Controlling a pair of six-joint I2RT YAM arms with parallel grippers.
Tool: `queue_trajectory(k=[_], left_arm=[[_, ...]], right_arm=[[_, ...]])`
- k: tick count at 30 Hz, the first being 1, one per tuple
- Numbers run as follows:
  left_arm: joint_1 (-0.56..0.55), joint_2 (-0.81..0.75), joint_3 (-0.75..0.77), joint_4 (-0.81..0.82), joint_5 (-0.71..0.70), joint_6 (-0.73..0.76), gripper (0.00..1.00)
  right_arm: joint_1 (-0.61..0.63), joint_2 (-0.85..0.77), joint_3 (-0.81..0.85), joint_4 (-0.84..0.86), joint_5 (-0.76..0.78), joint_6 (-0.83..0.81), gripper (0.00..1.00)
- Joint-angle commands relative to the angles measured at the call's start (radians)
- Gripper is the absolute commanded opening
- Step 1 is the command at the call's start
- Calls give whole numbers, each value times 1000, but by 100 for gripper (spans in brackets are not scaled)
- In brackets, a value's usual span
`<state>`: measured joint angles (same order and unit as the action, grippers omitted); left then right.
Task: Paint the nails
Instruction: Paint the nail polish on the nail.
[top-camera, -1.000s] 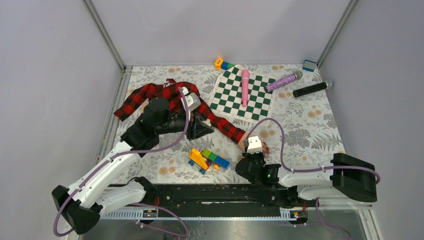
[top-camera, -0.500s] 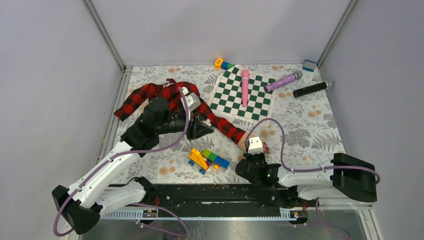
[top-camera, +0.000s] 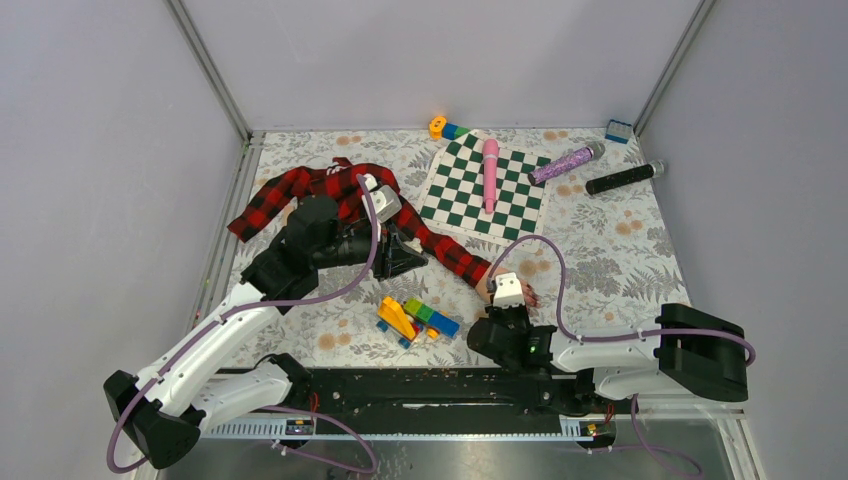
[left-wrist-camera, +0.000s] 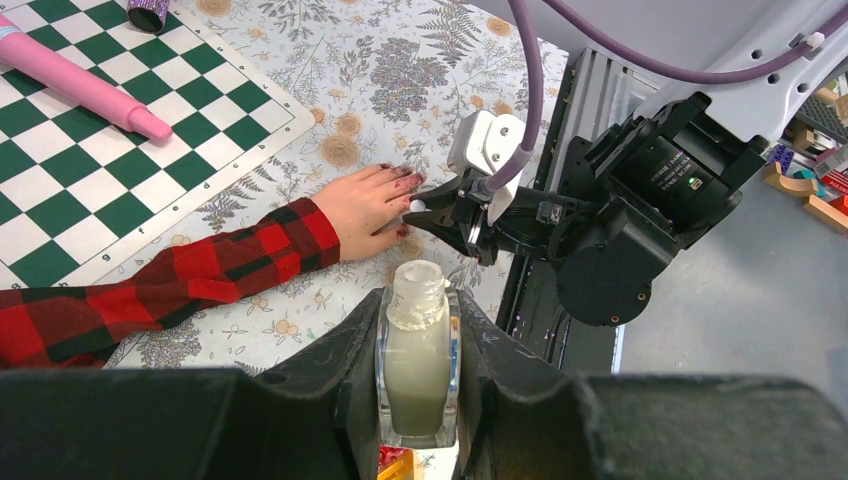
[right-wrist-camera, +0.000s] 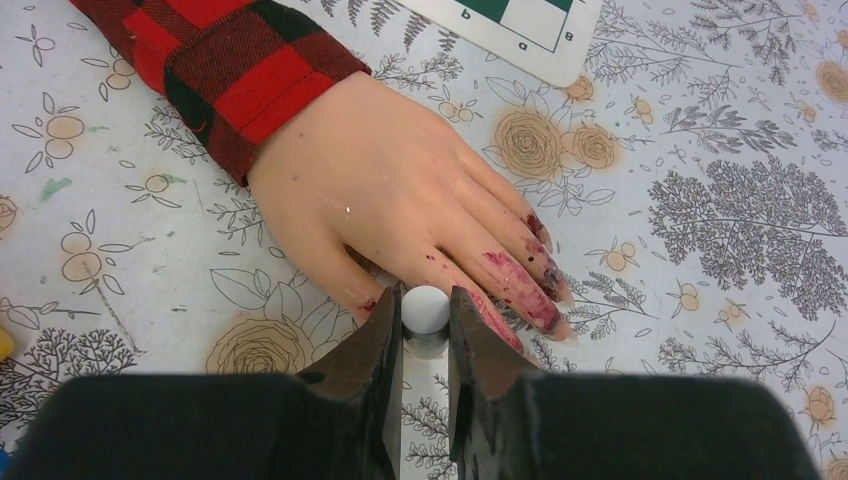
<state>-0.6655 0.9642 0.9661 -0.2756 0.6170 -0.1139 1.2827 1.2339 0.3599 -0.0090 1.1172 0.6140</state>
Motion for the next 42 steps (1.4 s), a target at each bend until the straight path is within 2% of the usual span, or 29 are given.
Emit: queue_trajectory(k=[1,19,35,42], left_arm=[[-3,-8,15,63,1,-7,0],[-2,-6,14,63,0,-7,0],[-1,-12,13,77,19,-18,0],[-2,-28,17,74,5,-28,0]], right_arm=[[13,2,32,-38,73,48,0],[12,14,46,-91,87,89,0],[22,30,92,-223,122,185,0],[24,-56,55,-199,125,170,0]])
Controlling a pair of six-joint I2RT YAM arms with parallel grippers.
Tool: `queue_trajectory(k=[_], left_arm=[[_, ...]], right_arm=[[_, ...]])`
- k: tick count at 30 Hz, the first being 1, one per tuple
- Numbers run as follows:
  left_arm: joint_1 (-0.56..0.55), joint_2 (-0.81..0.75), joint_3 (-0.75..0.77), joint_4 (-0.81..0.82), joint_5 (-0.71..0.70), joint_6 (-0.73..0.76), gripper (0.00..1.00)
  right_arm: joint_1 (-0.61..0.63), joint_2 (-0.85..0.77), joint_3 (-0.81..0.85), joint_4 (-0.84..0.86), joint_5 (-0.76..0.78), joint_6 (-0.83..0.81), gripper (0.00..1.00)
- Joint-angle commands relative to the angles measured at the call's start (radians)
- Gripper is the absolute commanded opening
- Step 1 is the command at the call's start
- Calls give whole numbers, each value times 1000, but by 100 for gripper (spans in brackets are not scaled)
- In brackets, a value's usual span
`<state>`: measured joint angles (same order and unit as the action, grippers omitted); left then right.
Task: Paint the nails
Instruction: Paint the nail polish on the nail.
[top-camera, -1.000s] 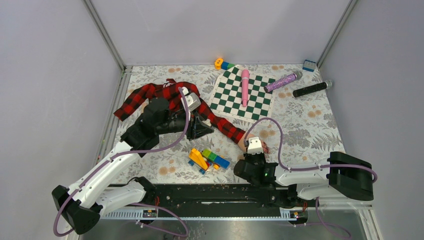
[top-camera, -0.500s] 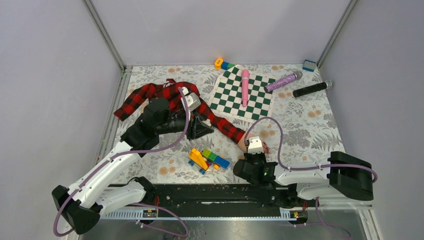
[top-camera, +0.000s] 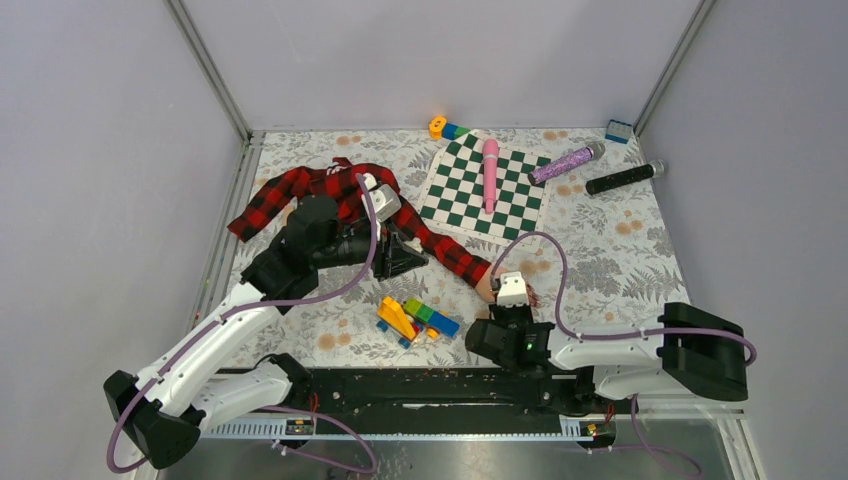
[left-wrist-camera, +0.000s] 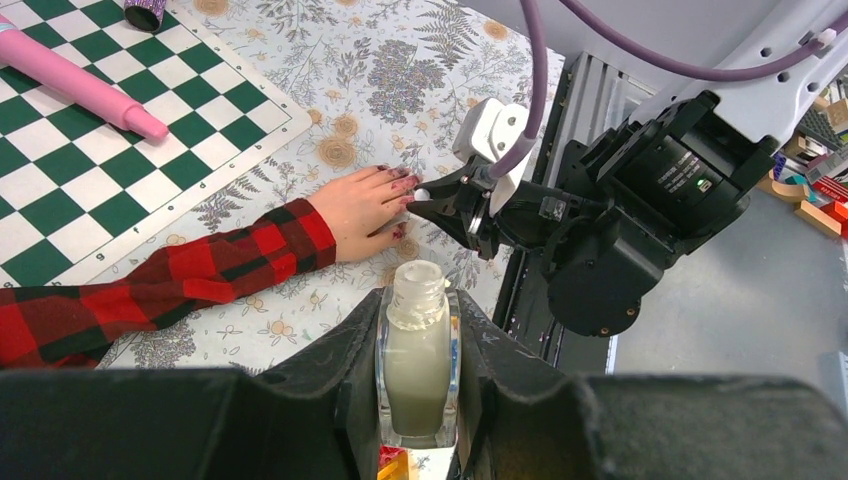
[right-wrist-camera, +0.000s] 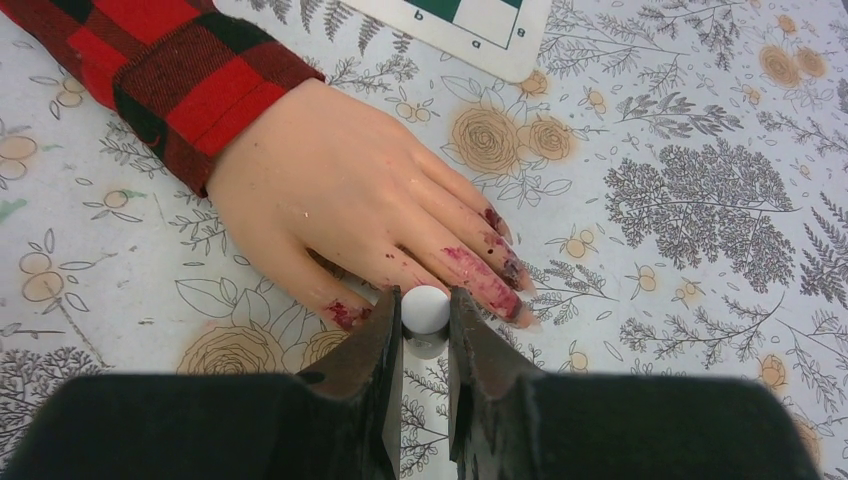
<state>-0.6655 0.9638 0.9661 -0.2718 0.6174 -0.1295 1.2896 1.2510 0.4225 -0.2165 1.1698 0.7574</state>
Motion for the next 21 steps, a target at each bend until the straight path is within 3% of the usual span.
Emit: queue_trajectory(k=[1,9,21], left_arm=[[-3,-32,17,72,3,-13,0],[-2,-38,13,85,-1,-23,0],[-1,0,5,104,20,-44,0]], right_arm=[[18,-102,-20,19,68,20,0],[17,-327,-119,127,8,-54,0],[6,-300,-151,176,-3,-56,0]])
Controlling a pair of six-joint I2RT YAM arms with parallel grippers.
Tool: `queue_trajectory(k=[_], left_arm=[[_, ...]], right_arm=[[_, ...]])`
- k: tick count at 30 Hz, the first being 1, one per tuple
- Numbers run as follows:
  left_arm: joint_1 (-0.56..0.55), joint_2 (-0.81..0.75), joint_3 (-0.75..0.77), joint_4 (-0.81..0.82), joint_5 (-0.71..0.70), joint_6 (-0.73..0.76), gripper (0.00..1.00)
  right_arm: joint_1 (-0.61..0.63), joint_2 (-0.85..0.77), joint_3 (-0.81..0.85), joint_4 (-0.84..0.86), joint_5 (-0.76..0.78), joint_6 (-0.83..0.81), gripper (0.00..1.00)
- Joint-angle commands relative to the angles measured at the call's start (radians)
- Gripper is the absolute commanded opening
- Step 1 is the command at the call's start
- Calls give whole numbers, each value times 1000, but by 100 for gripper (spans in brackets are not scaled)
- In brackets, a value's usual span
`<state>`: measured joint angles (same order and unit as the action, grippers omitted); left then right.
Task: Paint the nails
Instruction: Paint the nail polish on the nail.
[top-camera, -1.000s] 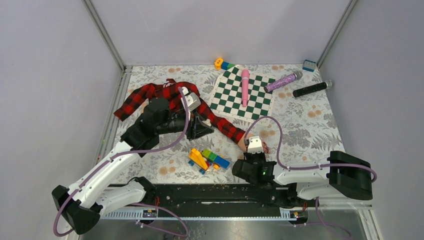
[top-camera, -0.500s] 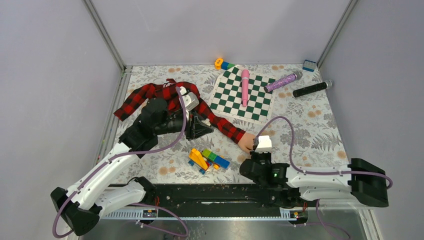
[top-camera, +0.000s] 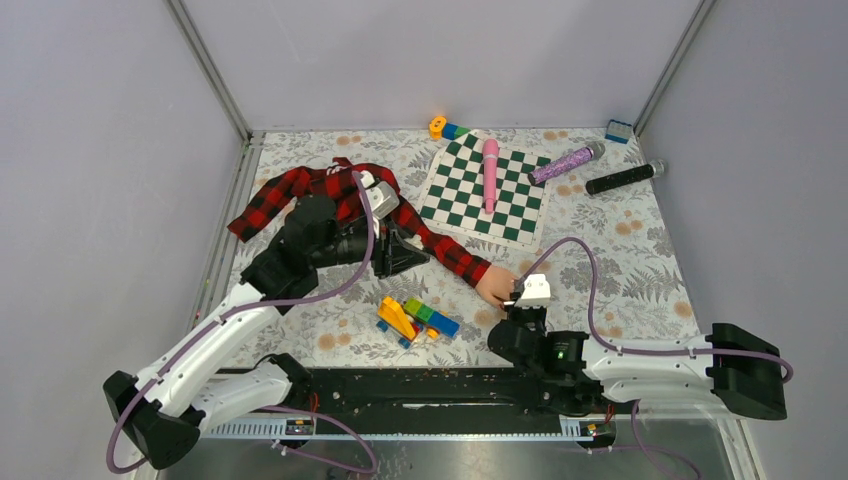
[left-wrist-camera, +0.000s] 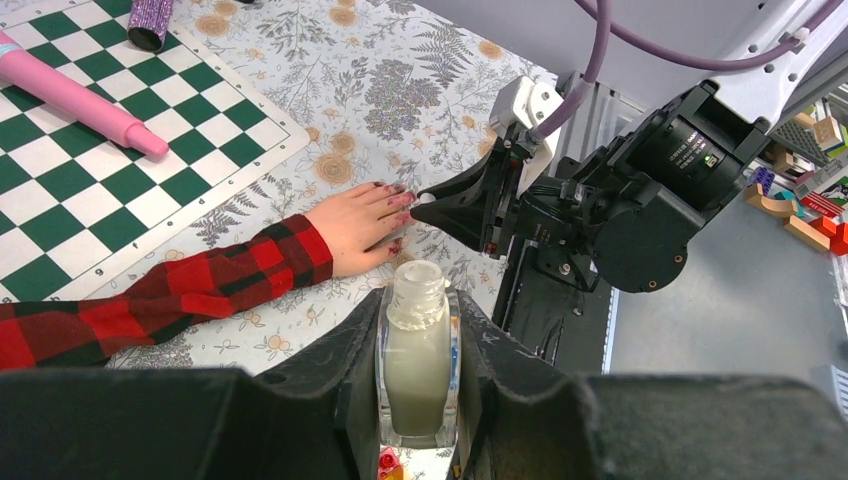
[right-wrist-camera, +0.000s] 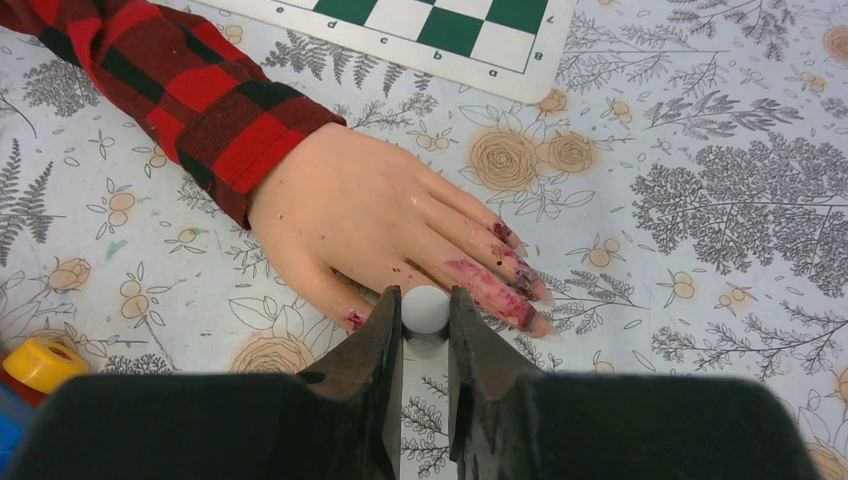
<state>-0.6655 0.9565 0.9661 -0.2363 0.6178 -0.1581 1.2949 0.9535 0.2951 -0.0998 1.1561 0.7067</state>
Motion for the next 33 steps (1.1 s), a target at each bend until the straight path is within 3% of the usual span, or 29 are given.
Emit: queue_trajectory(k=[1,4,18,33], left_arm=[[-2,8,5,71,19,-18,0],[-1,9,2,74,18,-20,0],[-2,17,2,71,13,-15,0],[-1,18,5,64,5,-9,0]], right_arm=[[-11,-3,-35,84,-4,-25,0],[-26,18,-44,176,-41,-77,0],[-59,100,-27,276,-90,-160,0],[-86,143,-17,301,-99,-177,0]])
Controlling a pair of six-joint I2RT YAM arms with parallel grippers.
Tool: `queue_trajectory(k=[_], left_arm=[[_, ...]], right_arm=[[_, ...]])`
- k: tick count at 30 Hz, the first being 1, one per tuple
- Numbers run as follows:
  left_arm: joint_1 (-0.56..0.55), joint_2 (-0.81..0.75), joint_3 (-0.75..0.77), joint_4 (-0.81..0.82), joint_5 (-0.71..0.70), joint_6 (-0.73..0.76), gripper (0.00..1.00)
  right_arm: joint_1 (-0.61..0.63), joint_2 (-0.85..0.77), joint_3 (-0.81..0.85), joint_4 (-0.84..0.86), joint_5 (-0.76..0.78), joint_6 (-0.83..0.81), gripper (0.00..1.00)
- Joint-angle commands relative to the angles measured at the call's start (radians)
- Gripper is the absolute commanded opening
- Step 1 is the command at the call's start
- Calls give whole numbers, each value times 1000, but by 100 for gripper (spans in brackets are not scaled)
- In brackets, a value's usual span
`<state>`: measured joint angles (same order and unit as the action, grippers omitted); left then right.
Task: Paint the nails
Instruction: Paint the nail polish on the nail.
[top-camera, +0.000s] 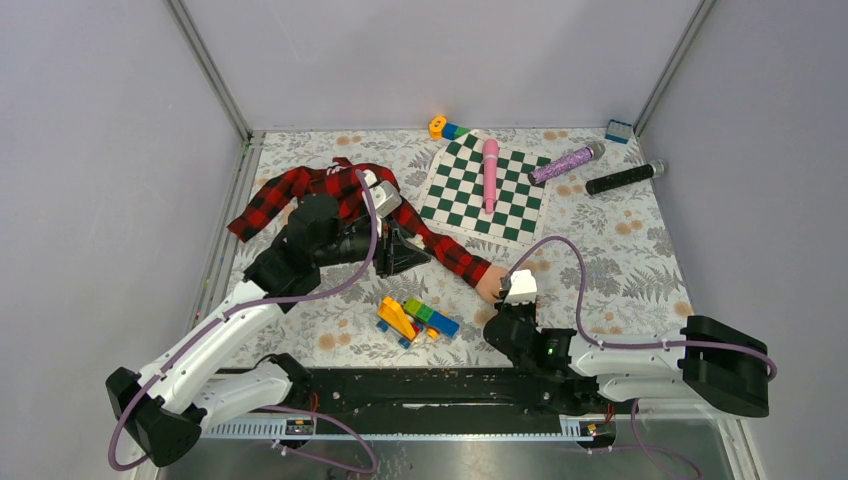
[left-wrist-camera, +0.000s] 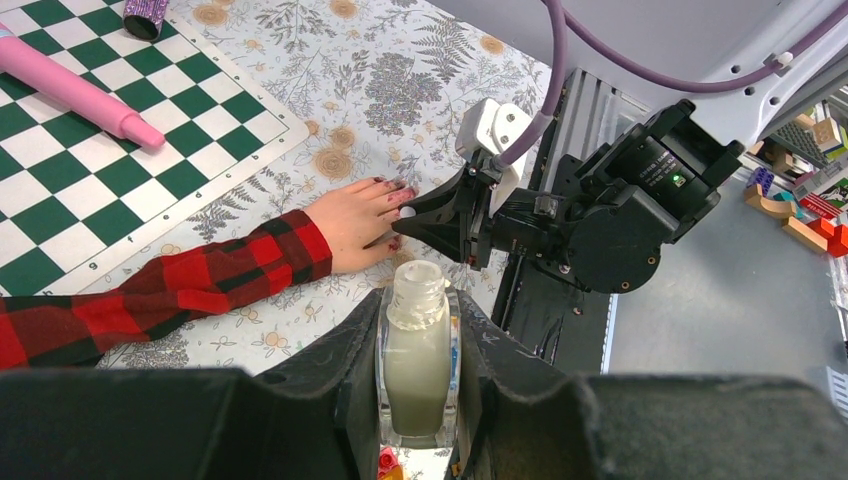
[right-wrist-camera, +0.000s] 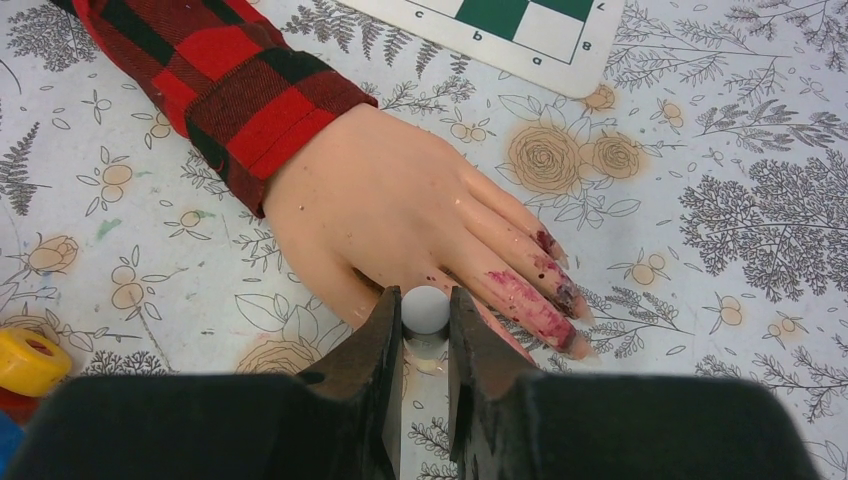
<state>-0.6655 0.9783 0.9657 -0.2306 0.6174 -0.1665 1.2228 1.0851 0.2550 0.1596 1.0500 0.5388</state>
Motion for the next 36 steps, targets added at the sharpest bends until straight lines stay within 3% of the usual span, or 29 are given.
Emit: queue_trajectory(k=[1,15,36], left_arm=[[-1,-3,5,57,5,-1,0],[-1,-2,5,54,3,3,0],[-1,-3,5,53,5,3,0]], right_arm=[[-15,15,25,43,6,-10,0],[-21,55,49,27,-3,-19,0],[-20,79,97,-123,1,65,0]])
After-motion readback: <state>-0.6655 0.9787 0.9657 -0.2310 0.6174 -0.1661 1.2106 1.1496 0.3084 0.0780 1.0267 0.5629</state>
